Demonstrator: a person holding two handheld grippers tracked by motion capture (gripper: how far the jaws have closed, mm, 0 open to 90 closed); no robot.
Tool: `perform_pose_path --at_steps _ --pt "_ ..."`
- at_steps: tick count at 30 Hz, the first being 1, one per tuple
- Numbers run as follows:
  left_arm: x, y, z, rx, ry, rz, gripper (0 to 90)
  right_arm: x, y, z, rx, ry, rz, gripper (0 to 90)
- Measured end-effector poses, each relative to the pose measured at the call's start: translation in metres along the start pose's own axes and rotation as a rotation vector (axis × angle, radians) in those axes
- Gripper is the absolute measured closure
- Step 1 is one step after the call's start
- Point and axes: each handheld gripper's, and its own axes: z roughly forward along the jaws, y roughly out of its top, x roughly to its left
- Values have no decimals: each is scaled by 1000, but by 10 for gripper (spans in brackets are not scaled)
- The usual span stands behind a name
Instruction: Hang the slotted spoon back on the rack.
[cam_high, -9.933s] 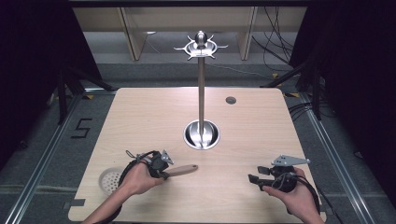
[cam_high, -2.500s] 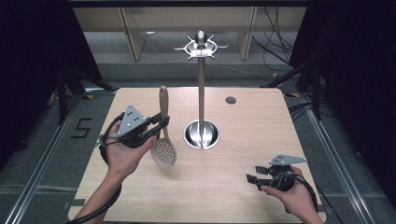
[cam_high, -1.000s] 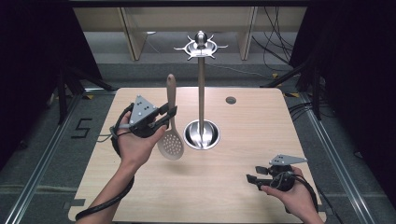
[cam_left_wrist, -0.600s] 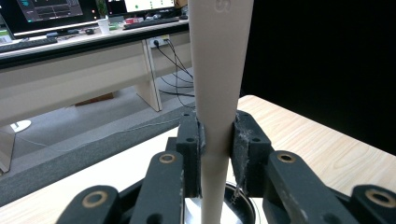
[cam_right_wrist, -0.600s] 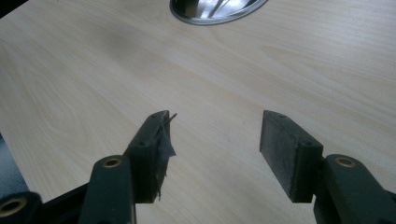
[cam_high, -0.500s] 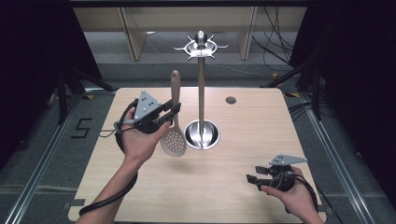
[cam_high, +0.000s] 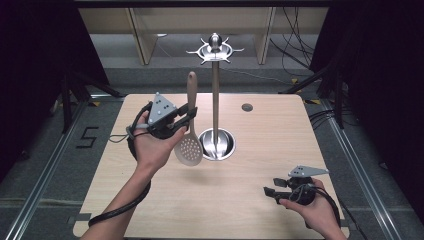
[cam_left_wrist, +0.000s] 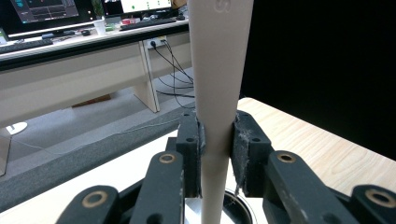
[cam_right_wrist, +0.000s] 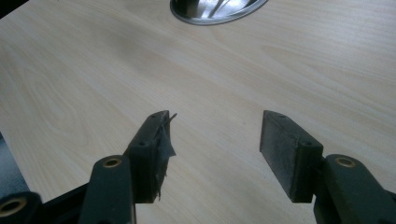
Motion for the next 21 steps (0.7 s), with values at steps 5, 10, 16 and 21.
perform_pose_path --at_steps 5,10,16,21 --pt "1 3 3 5 -6 4 738 0 0 0 0 0 0 438" --pt "1 5 5 14 2 3 738 0 0 0 0 0 1 438" --pt "1 9 7 15 2 4 738 0 0 0 -2 -1 0 438" --pt "1 11 8 17 2 12 738 0 0 0 -2 0 -1 438"
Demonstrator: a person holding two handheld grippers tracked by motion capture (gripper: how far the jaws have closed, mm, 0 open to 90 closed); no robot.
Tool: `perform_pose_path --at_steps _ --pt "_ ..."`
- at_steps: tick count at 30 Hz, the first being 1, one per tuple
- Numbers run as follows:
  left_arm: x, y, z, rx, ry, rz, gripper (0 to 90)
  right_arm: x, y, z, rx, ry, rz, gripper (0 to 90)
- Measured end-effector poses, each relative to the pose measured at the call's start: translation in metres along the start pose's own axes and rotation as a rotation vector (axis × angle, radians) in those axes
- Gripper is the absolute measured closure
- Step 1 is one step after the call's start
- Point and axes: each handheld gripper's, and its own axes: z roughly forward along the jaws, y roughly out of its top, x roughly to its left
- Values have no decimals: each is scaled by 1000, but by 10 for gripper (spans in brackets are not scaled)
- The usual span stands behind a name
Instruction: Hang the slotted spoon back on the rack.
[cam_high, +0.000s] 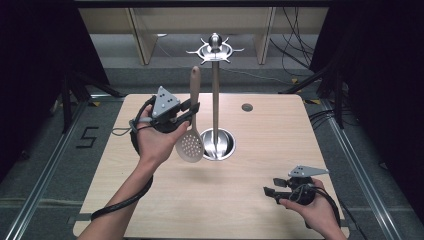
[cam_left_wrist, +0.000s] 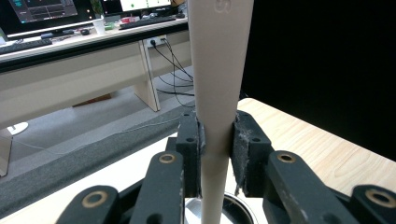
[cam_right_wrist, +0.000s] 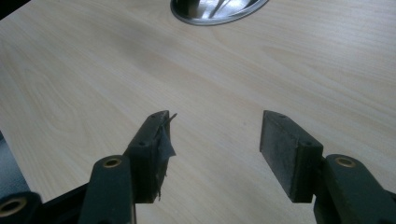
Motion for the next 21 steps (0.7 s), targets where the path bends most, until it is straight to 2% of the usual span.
perform_pose_path --at_steps 21 --pt "2 6 6 11 3 -12 738 0 0 0 4 8 2 438"
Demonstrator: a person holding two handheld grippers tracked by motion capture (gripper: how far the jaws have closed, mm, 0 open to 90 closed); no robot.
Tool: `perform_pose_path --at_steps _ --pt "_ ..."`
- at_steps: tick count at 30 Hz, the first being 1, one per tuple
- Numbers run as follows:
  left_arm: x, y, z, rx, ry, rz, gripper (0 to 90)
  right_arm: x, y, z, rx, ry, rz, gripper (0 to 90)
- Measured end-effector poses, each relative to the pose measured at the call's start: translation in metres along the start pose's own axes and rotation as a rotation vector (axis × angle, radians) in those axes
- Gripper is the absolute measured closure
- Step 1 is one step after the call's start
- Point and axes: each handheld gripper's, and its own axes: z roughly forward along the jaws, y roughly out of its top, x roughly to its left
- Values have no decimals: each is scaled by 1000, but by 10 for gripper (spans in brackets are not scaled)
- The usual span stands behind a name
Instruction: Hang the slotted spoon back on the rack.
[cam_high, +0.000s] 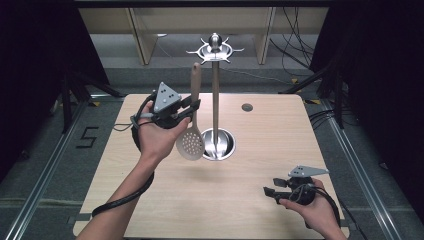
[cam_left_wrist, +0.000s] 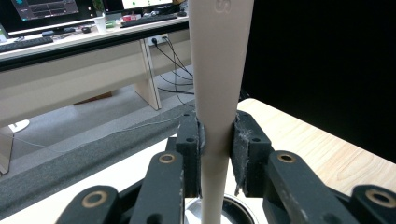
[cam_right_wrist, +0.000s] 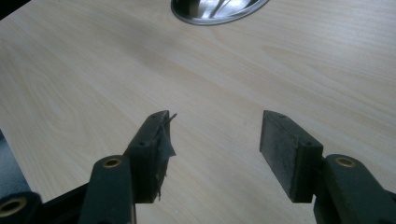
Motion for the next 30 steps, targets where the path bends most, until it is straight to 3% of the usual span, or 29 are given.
perform_pose_path --at_steps 30 --pt "2 5 10 25 -3 -3 737 0 0 0 -1 -1 -3 438"
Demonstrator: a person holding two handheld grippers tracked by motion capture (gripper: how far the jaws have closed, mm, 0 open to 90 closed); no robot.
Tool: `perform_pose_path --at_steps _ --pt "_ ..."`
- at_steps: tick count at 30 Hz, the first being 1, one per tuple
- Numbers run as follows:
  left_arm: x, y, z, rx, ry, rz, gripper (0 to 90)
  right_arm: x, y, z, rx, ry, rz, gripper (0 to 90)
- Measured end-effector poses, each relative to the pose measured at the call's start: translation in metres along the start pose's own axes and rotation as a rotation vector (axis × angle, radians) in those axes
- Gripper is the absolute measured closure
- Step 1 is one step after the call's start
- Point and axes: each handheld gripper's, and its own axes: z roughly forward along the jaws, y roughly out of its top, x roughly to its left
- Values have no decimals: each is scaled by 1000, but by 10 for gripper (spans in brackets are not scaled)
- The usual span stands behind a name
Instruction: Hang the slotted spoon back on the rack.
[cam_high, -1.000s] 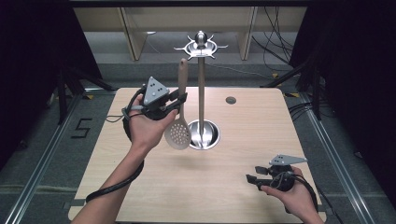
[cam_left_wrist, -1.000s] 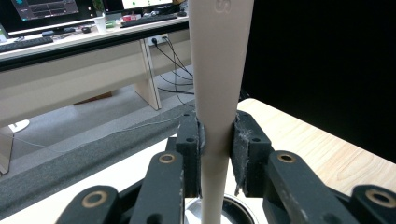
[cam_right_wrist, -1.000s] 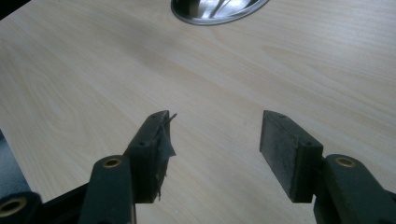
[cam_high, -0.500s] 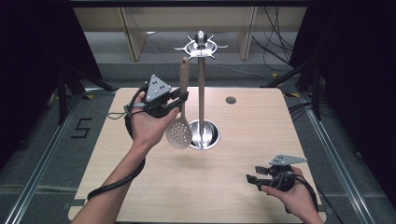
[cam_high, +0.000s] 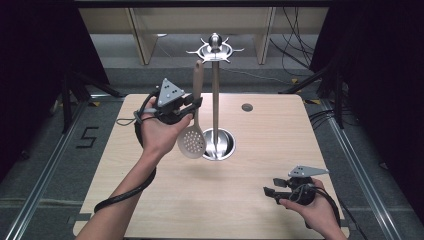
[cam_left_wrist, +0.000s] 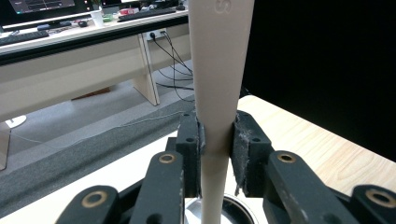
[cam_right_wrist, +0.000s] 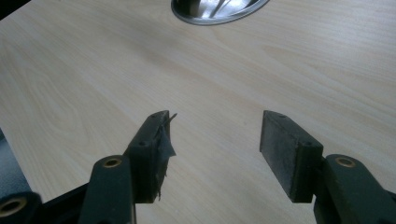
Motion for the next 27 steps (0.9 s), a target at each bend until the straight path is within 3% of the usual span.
perform_pose_path --at_steps 27 --pt "-1 4 12 22 -12 -13 737 1 0 1 -5 2 6 438"
